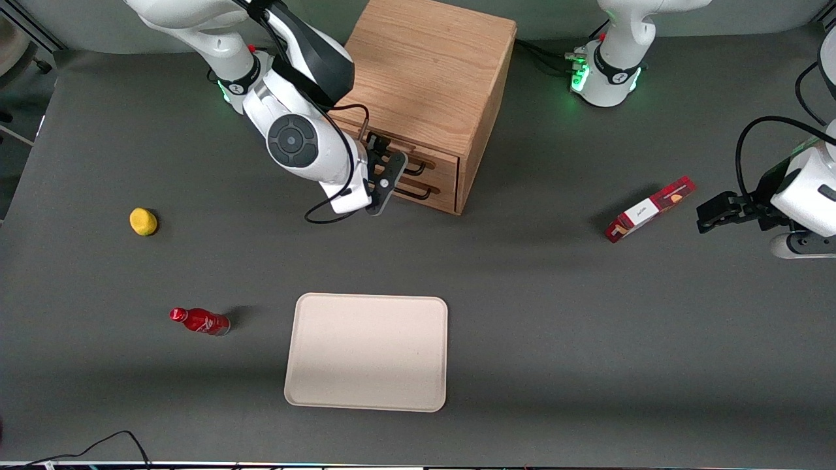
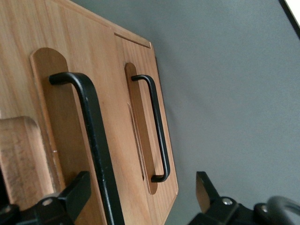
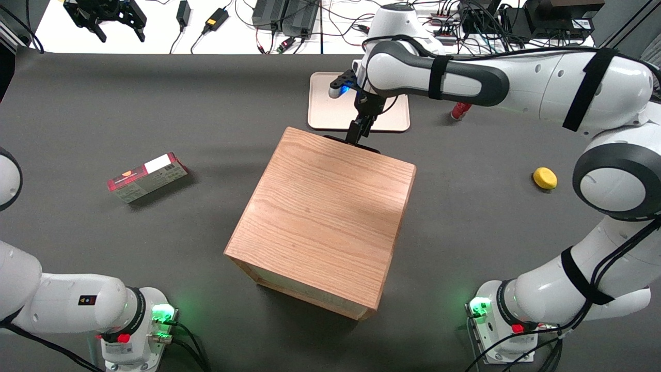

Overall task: Close top drawer
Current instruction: 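Press the drawer fully shut with the right gripper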

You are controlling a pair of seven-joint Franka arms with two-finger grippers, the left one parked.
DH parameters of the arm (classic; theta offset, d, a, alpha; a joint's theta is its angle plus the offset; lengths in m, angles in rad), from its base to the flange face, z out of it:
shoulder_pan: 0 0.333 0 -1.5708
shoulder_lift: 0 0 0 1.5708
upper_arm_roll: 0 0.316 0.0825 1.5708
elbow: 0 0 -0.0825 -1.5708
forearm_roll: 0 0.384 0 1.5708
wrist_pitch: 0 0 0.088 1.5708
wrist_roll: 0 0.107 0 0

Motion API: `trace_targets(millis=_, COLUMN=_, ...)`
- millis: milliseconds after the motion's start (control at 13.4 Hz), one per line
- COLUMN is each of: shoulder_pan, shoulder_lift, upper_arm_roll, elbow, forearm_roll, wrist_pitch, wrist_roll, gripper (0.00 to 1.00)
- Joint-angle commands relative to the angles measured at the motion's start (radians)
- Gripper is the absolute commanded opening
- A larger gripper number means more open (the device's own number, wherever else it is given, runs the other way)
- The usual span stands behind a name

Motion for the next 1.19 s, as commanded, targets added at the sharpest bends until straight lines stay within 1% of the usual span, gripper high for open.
trace_targets(millis=0, shoulder_pan=-0.014, shoulder_lift=-0.031, upper_arm_roll=0.014, elbow=-0.031, forearm_roll=0.036, wrist_pitch=0.018, wrist_roll=0.015, gripper=1.00)
trace_targets(millis=596, shoulder_pan=-0.016, shoulder_lift=-0.031, upper_arm_roll=0.031, elbow=-0.011, forearm_roll=0.036, wrist_pitch=0.004, wrist_roll=0.018, gripper=1.00)
trace_targets(millis=894, shoulder_pan=-0.019, shoulder_lift=-0.032, upper_arm_roll=0.031, elbow=0.133, forearm_roll=0.036, wrist_pitch=-0.102, wrist_roll=0.018, gripper=1.00)
trace_targets(millis=1118, shoulder_pan=-0.034, shoulder_lift=-0.102, upper_arm_roll=0.030, elbow=0.202, forearm_roll=0.033, wrist_pitch=-0.137, wrist_roll=0.040, gripper=1.00)
